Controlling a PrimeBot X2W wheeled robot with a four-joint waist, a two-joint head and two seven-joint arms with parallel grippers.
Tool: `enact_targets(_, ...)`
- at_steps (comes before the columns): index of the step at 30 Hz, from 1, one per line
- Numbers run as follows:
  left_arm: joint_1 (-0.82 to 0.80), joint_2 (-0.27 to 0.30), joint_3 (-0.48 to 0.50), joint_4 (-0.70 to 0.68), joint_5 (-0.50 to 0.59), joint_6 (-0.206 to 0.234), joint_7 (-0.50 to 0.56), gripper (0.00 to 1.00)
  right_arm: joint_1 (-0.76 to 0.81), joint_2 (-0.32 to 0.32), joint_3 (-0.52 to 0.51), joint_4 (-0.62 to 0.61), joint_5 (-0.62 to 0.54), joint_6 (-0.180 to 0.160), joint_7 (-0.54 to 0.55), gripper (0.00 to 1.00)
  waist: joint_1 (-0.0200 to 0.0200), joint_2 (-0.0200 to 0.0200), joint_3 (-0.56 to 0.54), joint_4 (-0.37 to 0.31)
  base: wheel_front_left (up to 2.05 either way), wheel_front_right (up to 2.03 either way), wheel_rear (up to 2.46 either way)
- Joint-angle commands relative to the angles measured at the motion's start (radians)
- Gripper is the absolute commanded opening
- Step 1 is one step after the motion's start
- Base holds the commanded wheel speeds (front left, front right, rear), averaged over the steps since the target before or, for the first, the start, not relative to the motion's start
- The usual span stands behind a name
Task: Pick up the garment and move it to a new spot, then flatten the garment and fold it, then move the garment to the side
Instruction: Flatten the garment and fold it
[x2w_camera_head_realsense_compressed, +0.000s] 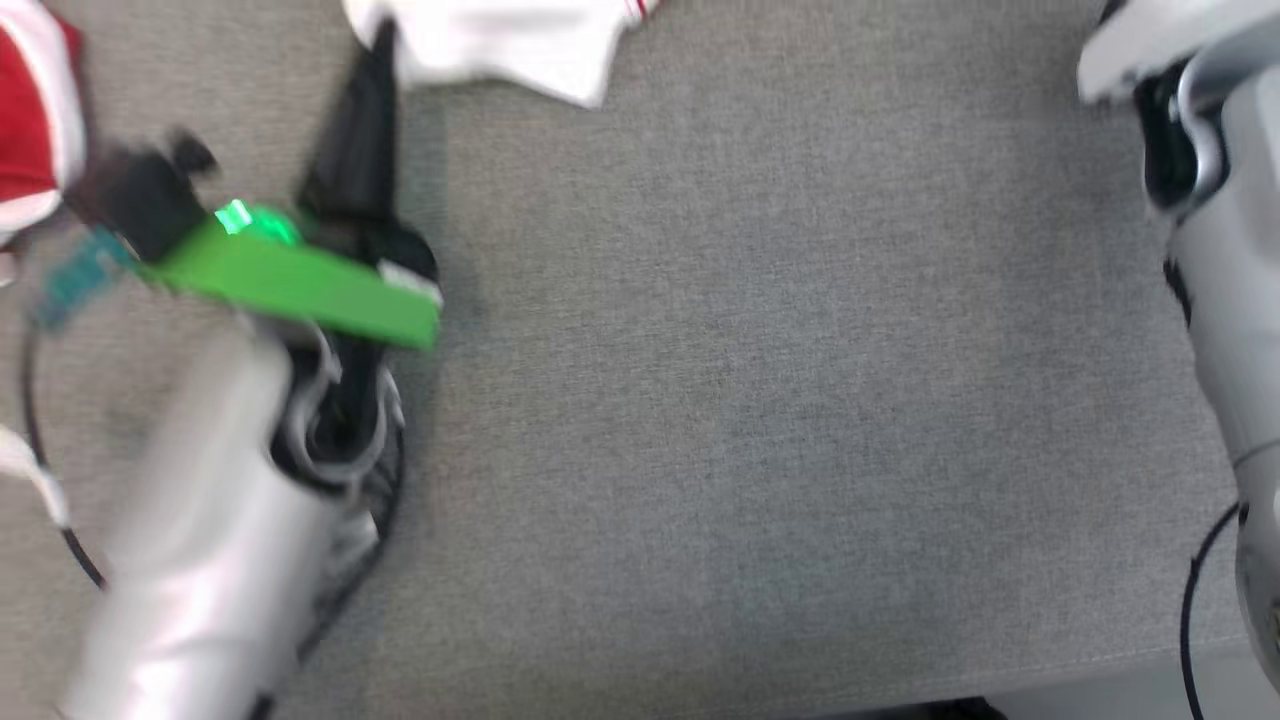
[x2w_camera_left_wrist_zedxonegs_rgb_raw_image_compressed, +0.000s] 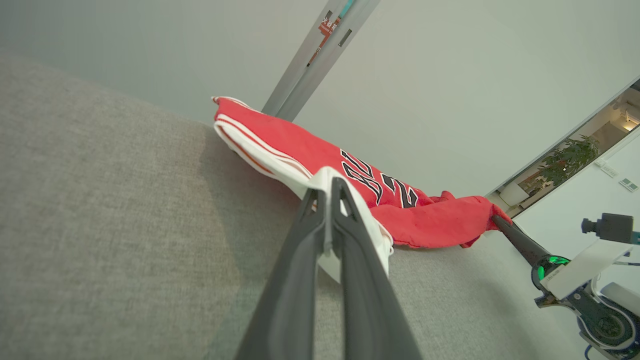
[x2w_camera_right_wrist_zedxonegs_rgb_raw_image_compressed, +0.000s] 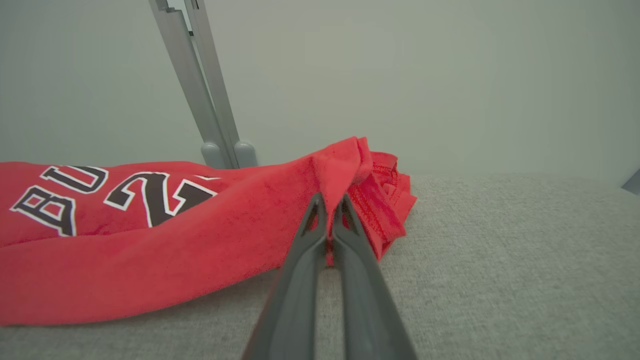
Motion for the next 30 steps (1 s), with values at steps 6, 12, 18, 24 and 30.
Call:
enact_targets(6, 0.24, -0.025, -0.038, -0.059, -0.097, -0.002, 0.0, 0.0, 0.155, -0.026, 0.024, 0.065, 0.073, -0.002, 0.093, 0.0, -0.0001, 0.0, -0.218, 0.071, 0.0, 0.0, 0.0)
enact_targets(12, 0.372, 0.007, -0.104, -0.122, -0.199, -0.002, 0.038, 0.0, 0.299, -0.04, -0.016, 0.076, 0.12, -0.002, 0.202, 0.0, -0.0001, 0.0, -0.343, 0.103, 0.0, 0.0, 0.0)
enact_targets(18, 0.483, 0.075, -0.145, -0.199, -0.277, -0.002, 0.116, 0.0, 0.449, -0.041, -0.088, -0.01, 0.1, -0.002, 0.284, 0.0, -0.0001, 0.0, -0.421, 0.108, 0.0, 0.0, 0.0)
enact_targets(24, 0.576, 0.119, -0.168, -0.262, -0.309, 0.017, 0.16, 0.0, 0.636, -0.001, -0.215, -0.206, 0.047, -0.002, 0.43, 0.0, -0.0001, 0.0, -0.464, 0.107, 0.0, 0.0, 0.0)
enact_targets(30, 0.637, 0.154, -0.196, -0.297, -0.334, 0.056, 0.214, 0.0, 0.858, 0.111, -0.373, -0.555, -0.072, -0.002, 0.653, 0.0, -0.0001, 0.0, -0.48, 0.088, 0.0, 0.0, 0.0)
